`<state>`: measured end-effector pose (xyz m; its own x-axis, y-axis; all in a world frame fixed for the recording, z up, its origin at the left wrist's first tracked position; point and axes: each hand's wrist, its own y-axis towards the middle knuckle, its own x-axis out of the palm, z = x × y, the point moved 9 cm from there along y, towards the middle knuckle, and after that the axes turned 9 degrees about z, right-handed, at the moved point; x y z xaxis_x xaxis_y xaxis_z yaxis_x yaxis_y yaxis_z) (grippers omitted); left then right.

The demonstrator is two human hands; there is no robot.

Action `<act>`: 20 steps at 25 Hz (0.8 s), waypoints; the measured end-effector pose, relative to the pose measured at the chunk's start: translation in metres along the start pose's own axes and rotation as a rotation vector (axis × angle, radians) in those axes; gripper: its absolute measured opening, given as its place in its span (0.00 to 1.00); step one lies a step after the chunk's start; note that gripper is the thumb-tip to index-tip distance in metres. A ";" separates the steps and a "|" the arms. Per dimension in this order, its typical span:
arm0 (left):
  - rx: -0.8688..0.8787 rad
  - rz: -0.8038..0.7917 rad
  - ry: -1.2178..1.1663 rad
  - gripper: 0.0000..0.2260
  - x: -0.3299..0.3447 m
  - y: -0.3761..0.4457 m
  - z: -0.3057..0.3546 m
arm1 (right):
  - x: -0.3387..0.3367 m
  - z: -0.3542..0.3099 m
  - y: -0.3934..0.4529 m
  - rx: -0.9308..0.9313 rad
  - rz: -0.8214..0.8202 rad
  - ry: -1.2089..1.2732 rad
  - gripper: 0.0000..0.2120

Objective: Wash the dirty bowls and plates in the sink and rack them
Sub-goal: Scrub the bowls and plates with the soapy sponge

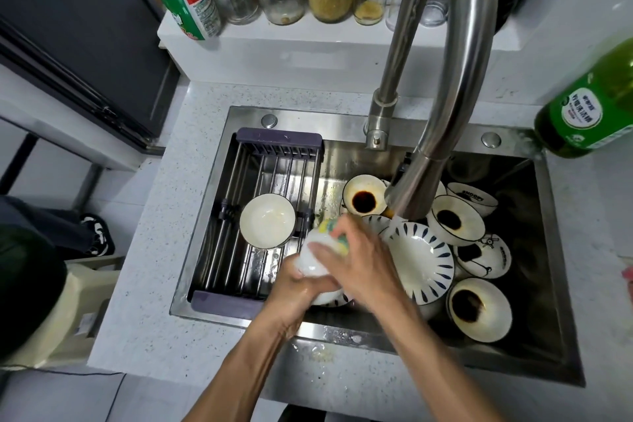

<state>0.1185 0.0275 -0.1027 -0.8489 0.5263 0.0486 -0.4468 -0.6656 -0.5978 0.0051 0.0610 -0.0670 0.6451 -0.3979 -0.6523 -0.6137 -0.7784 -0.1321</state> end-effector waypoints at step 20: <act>0.283 0.331 0.686 0.09 -0.046 0.025 0.050 | 0.039 0.058 -0.014 0.732 0.245 0.585 0.07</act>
<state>0.1320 -0.0399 -0.0800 -0.6290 0.4243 -0.6513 -0.3352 -0.9040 -0.2652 0.0123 0.0845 -0.1339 0.4648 -0.8417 -0.2747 -0.7651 -0.2257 -0.6030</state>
